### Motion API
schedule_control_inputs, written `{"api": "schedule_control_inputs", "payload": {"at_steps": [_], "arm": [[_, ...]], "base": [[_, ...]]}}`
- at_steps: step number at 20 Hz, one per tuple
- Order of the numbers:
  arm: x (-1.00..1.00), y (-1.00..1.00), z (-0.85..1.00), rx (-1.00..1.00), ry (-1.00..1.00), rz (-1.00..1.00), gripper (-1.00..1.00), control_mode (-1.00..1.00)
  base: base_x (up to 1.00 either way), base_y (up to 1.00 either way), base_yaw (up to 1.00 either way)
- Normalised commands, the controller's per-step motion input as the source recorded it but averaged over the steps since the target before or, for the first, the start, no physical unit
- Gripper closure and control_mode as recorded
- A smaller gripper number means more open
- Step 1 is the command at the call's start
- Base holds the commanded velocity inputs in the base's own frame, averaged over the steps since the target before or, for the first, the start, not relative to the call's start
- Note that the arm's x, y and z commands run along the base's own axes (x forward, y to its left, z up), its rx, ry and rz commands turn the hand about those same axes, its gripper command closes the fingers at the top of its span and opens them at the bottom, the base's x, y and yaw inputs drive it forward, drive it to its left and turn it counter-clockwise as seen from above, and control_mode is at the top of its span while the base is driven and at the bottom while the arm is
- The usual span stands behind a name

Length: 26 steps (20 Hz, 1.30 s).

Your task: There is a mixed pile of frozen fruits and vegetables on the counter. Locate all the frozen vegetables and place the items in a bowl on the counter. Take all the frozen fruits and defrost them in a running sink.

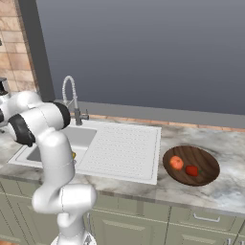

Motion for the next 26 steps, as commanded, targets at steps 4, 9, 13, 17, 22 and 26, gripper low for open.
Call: {"api": "schedule_control_inputs", "payload": {"at_steps": [4,9,13,17,22,26], "arm": [[-0.16,0.18,0.04,0.00,0.00,0.02,-1.00,-1.00],[-0.16,0.17,0.04,0.00,0.00,0.03,-1.00,-1.00],[-0.15,0.19,0.00,0.00,0.00,0.05,-1.00,-1.00],[-0.16,0.19,0.00,0.00,0.00,0.04,-1.00,-1.00],[-0.18,0.16,0.02,0.00,0.00,0.04,-1.00,-1.00],[-0.19,0.15,0.01,0.00,0.00,0.04,-1.00,-1.00]], "base": [[0.00,0.00,0.00],[0.00,0.00,0.00],[0.00,0.00,0.00],[0.00,0.00,0.00],[0.00,0.00,0.00],[0.00,0.00,0.00]]}}
